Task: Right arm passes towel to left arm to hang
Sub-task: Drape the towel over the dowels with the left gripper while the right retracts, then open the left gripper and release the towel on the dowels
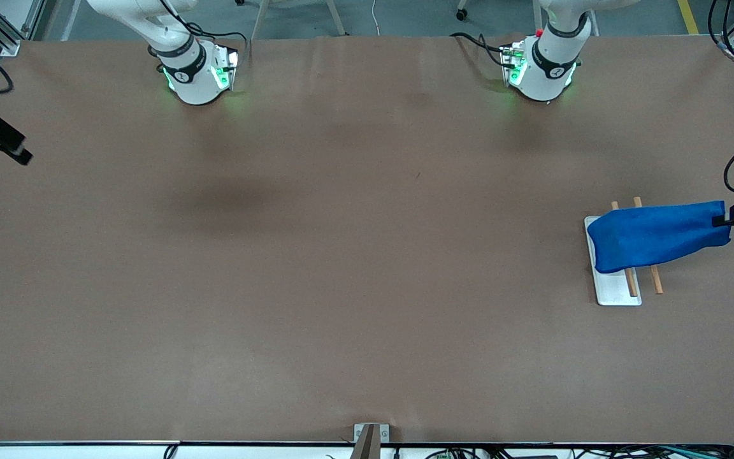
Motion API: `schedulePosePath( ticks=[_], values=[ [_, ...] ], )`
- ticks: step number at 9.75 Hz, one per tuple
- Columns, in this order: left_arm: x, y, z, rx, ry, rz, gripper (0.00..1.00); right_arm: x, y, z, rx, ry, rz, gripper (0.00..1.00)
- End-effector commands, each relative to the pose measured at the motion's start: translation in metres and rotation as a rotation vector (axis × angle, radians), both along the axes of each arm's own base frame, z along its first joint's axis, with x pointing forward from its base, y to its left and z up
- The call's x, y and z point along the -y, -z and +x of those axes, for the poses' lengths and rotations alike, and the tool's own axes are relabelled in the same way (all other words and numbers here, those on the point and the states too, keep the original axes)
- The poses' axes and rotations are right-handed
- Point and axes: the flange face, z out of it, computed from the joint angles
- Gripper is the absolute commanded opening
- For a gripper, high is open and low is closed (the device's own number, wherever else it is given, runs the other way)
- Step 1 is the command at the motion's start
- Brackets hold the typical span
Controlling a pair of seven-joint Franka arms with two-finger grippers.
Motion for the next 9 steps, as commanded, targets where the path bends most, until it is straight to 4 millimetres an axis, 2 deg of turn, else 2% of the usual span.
schedulePosePath(
  ticks=[1, 2, 3, 4, 5, 6, 7, 8, 9],
  values=[
    [-0.013, 0.040, 0.003, -0.040, -0.008, 0.035, 0.00, 0.018, 0.003, 0.030, -0.038, 0.005, -0.018, 1.00],
    [-0.013, 0.052, 0.003, -0.056, -0.011, 0.037, 0.02, 0.024, 0.004, 0.038, -0.037, 0.016, -0.021, 1.00],
    [-0.012, 0.056, 0.004, -0.063, -0.012, 0.038, 0.17, 0.026, 0.006, 0.039, -0.041, 0.021, -0.018, 1.00],
    [-0.009, 0.057, 0.007, -0.068, -0.019, 0.043, 0.76, 0.017, 0.005, 0.040, -0.037, 0.014, 0.005, 1.00],
    [-0.007, 0.047, 0.011, -0.045, -0.015, 0.054, 1.00, 0.009, 0.007, 0.040, -0.046, -0.006, 0.002, 1.00],
    [-0.004, 0.041, 0.013, -0.036, -0.010, 0.061, 1.00, 0.007, 0.006, 0.040, -0.046, 0.000, 0.000, 1.00],
    [-0.003, 0.018, 0.014, 0.002, -0.012, 0.064, 1.00, 0.008, 0.007, 0.038, -0.062, 0.000, 0.000, 1.00],
    [0.007, 0.001, 0.027, 0.039, -0.061, 0.104, 1.00, 0.013, 0.007, 0.037, -0.065, -0.001, -0.002, 1.00],
    [0.020, -0.037, 0.036, 0.077, -0.102, 0.142, 1.00, 0.015, 0.006, 0.037, -0.062, 0.007, 0.000, 1.00]
  ],
)
